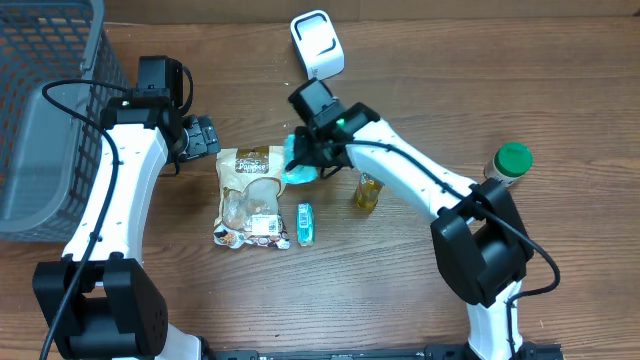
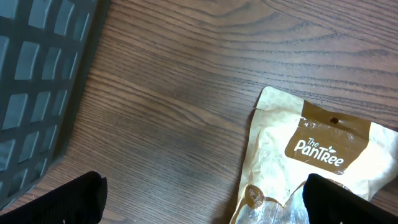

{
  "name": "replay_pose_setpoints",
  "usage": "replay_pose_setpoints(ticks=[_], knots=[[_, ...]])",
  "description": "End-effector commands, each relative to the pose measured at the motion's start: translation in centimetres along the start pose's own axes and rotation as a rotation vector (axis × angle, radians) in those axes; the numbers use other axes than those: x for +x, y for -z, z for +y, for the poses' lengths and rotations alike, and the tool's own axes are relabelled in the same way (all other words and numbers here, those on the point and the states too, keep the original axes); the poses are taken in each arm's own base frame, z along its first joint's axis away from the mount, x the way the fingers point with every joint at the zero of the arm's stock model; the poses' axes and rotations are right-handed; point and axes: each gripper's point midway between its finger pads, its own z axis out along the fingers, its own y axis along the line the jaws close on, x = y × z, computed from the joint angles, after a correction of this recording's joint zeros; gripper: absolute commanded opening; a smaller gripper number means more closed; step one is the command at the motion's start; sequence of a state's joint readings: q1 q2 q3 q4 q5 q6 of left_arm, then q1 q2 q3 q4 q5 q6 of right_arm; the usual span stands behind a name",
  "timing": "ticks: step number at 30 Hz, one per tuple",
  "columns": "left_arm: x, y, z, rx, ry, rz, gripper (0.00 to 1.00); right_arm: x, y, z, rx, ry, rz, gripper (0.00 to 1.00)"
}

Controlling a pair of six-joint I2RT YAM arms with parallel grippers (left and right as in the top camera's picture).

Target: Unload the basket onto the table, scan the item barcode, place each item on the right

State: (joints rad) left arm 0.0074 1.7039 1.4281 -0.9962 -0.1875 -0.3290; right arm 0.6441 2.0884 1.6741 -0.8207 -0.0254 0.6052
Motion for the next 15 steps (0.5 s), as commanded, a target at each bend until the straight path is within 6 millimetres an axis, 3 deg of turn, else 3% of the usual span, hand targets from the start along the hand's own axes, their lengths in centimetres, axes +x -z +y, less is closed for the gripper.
replay_pose_setpoints(ticks=[1, 7, 15], knots=[[-0.6, 0.5, -0.1, 0.004, -0.016, -0.020, 0.99, -1.7, 2.0, 0.3, 0.009, 0.036, -0.072, 0.04], [-0.6, 0.5, -0.1, 0.004, -0.016, -0.020, 1.00, -1.2, 1.9, -0.2, 0.034, 0.037, -0.058, 0.05], [-0.6, 0.5, -0.1, 0.004, -0.016, -0.020, 1.00, -0.4, 1.9, -0.9, 0.060, 0.035, -0.023, 0.17]])
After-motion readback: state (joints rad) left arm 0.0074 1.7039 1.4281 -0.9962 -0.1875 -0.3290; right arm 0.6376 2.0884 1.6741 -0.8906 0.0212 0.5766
